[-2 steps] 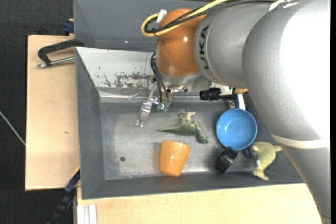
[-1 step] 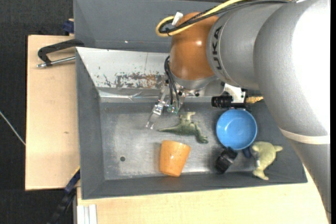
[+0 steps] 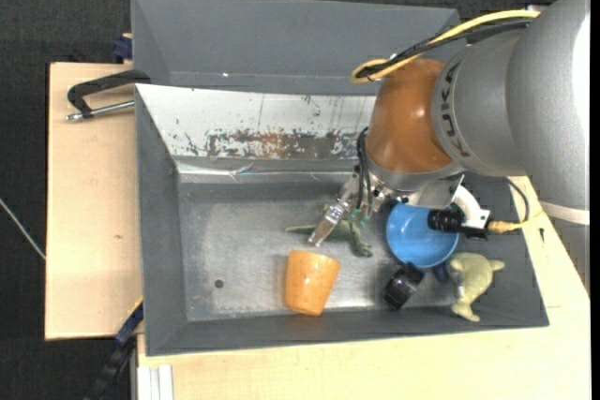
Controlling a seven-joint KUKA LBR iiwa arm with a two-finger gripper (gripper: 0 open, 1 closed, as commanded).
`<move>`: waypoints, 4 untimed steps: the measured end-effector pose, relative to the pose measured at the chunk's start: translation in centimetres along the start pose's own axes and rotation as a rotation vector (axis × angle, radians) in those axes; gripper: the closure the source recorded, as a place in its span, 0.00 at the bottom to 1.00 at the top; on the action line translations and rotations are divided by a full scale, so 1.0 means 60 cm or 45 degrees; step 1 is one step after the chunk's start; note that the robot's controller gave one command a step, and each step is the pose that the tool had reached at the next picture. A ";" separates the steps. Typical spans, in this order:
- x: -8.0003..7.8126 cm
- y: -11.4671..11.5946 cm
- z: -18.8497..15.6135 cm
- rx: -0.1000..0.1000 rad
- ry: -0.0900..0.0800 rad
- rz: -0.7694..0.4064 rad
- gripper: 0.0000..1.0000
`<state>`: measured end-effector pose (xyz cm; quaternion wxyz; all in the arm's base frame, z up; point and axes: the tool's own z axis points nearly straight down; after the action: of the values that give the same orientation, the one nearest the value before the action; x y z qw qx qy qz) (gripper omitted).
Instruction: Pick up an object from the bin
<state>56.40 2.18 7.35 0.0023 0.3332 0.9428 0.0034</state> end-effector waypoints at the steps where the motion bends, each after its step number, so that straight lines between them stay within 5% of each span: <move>1: 0.012 -0.077 0.000 0.003 -0.006 0.076 0.00; 2: 0.010 -0.075 -0.002 -0.001 -0.009 0.075 1.00; 3: 0.008 -0.070 -0.112 0.001 -0.007 0.072 1.00; 4: 0.007 -0.068 -0.131 0.005 -0.003 0.069 1.00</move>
Offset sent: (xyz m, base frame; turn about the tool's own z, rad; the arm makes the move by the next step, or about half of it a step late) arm -0.0372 -0.0313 -0.0035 0.0585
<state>53.46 -0.76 15.19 0.0025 0.3587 0.9335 0.0014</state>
